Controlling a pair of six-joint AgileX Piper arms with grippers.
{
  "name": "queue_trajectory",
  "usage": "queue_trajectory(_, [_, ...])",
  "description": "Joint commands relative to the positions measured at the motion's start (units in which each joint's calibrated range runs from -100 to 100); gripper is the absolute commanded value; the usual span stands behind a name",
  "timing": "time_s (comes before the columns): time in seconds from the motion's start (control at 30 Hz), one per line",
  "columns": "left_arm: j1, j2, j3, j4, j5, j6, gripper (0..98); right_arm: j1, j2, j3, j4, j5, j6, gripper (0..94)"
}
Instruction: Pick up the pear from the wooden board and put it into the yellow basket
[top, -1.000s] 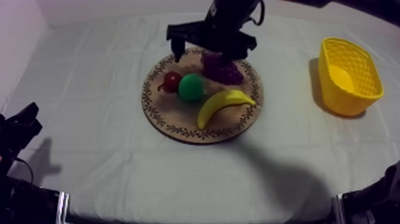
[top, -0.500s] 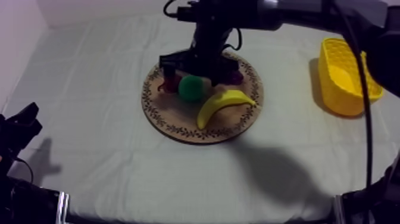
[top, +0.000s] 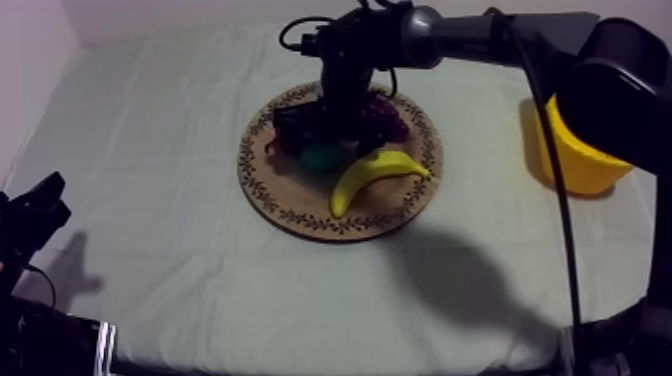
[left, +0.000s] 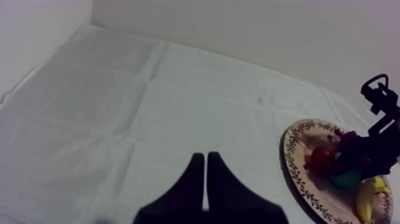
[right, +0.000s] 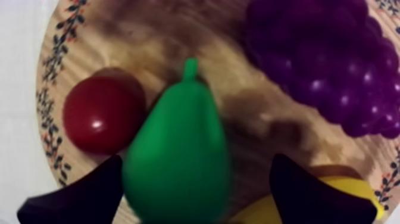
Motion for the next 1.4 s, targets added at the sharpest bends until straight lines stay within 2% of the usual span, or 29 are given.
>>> queue_trajectory(0.0, [0.0,0.0,0.0,0.02,0.0,0.0,0.1,0.1,0.2,-0.1,0.0,0.4,-0.2,79.4])
queue_trajectory(0.17, [0.0,0.0,0.0,0.02,0.0,0.0,0.1,0.2,0.5,-0.1,0.5,0.5,-0.5,73.9])
queue_trajectory(0.4, [0.0,0.0,0.0,0.02,0.0,0.0,0.1,-0.3,-0.1,1.6,1.4,-1.0,-0.7,56.8])
queue_trajectory(0.77, [0.0,0.0,0.0,0.02,0.0,0.0,0.1,-1.2,-3.1,5.3,2.6,-2.8,-0.7,41.7])
queue_trajectory(1.13, [0.0,0.0,0.0,0.02,0.0,0.0,0.1,-1.4,-8.2,9.4,2.9,-3.3,-0.2,35.9])
queue_trajectory(1.37, [0.0,0.0,0.0,0.02,0.0,0.0,0.1,-1.3,-19.1,14.9,2.1,-1.3,1.7,35.6])
